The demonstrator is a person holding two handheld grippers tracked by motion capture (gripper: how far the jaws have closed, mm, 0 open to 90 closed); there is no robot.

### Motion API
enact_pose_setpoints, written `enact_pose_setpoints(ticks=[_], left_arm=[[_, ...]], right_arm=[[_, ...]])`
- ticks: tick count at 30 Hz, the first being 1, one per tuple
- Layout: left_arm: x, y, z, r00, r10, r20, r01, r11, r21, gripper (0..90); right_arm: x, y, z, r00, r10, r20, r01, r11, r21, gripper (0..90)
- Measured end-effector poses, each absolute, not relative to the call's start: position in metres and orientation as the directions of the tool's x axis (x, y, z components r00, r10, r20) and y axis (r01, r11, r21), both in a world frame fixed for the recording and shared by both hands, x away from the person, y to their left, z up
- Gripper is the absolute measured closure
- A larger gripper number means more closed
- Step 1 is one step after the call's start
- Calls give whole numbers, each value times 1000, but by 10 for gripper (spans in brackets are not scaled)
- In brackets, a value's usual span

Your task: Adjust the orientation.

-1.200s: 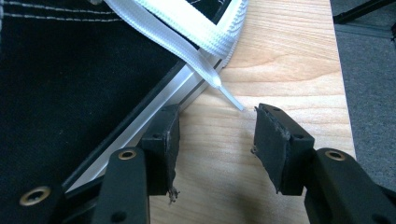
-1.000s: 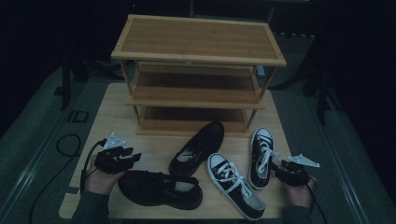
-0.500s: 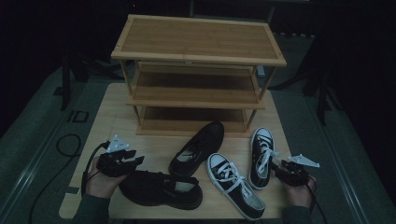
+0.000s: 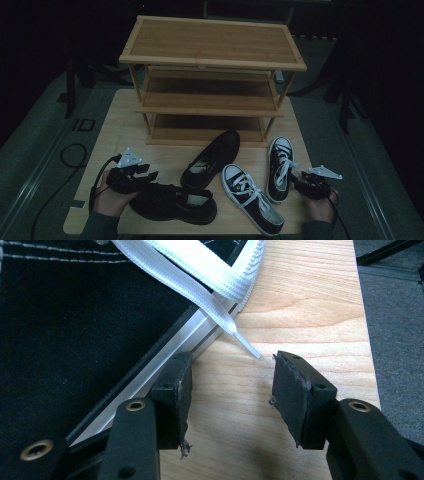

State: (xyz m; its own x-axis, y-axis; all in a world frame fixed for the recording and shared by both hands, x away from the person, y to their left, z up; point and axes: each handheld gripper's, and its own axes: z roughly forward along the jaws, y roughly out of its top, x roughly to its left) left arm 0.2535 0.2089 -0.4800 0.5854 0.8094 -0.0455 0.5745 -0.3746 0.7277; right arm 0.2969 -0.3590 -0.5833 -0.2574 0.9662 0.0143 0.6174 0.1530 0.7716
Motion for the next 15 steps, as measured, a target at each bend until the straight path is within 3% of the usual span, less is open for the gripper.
enact_pose_setpoints(ticks=[15], left_arm=[[252,201,-488,610,789,-80,599,-392,698,610]], right_arm=[[297,-359,-583,-251,968,15,620,148,770,483]])
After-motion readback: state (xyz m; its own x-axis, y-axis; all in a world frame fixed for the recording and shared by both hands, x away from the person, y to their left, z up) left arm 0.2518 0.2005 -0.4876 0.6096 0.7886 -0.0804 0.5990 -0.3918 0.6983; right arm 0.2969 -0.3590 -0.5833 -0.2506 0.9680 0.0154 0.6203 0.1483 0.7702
